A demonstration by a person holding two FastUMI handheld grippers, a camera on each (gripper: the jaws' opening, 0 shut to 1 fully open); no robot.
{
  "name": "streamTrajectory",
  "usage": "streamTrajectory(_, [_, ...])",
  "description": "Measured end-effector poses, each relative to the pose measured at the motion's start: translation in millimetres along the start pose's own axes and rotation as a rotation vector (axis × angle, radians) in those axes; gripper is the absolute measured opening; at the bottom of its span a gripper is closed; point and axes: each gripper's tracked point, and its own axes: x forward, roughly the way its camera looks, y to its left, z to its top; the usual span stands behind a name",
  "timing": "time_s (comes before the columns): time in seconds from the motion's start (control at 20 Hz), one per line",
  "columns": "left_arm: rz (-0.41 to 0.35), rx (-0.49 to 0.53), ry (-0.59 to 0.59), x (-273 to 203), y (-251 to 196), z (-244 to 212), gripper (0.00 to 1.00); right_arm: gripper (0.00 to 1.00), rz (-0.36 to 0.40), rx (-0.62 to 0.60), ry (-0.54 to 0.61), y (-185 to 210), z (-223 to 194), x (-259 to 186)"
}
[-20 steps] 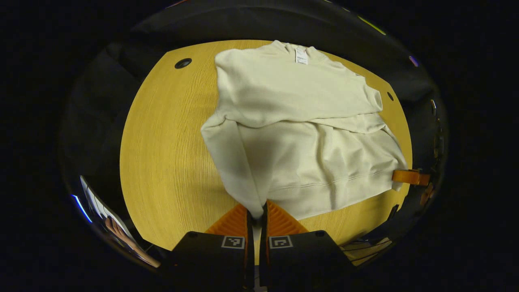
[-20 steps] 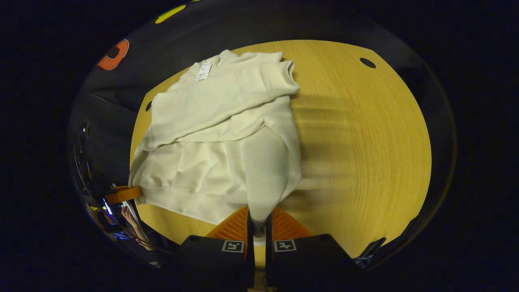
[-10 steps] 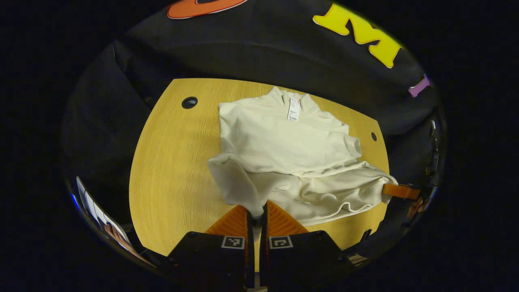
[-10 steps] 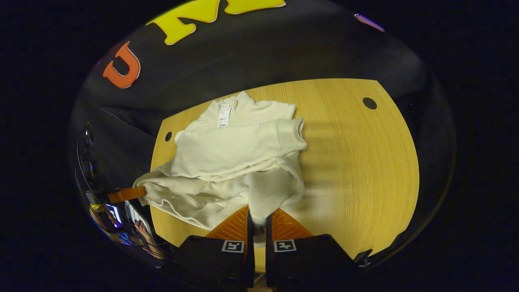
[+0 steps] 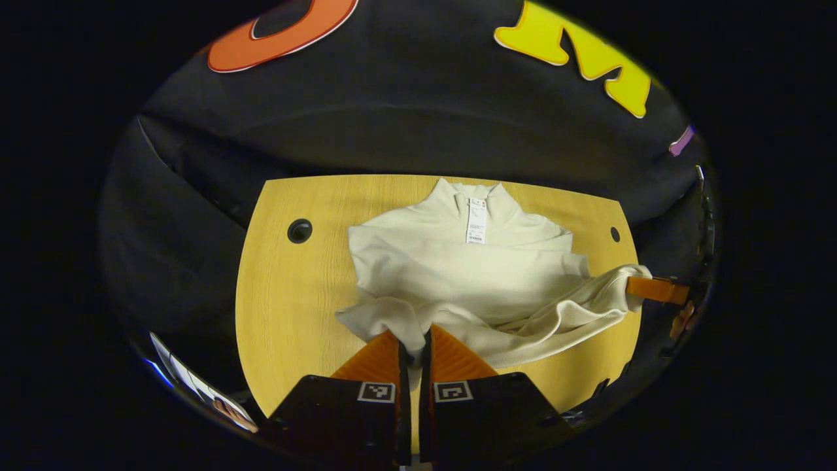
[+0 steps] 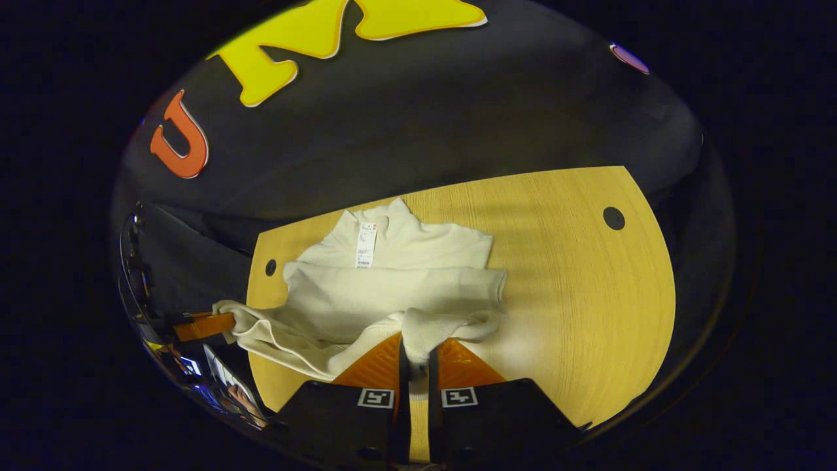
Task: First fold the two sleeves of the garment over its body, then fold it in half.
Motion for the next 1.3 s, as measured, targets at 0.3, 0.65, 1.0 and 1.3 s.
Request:
streamTrajectory(0.3, [0.016, -0.025, -0.093, 57.4, 9.7, 36.4, 0.07, 0.11, -0.002, 0.1, -0.035, -2.8, 16.8, 50.0])
streamTrajectory(0.65, [0.022, 0.077, -0.179, 116.1, 10.2, 90.1, 0.08, 0.12, -0.033, 0.133, -0.154, -11.5, 45.5, 84.2])
streamTrajectory(1.0, [-0.012, 0.033, -0.314, 138.8, 1.9, 116.8, 0.22, 0.14, -0.064, 0.142, -0.222, -19.4, 49.8, 96.1])
streamTrajectory(1.3, [-0.014, -0.087, -0.41, 151.9, 15.8, 125.7, 0.92, 0.4, -0.028, 0.081, -0.353, -23.9, 77.0, 97.9])
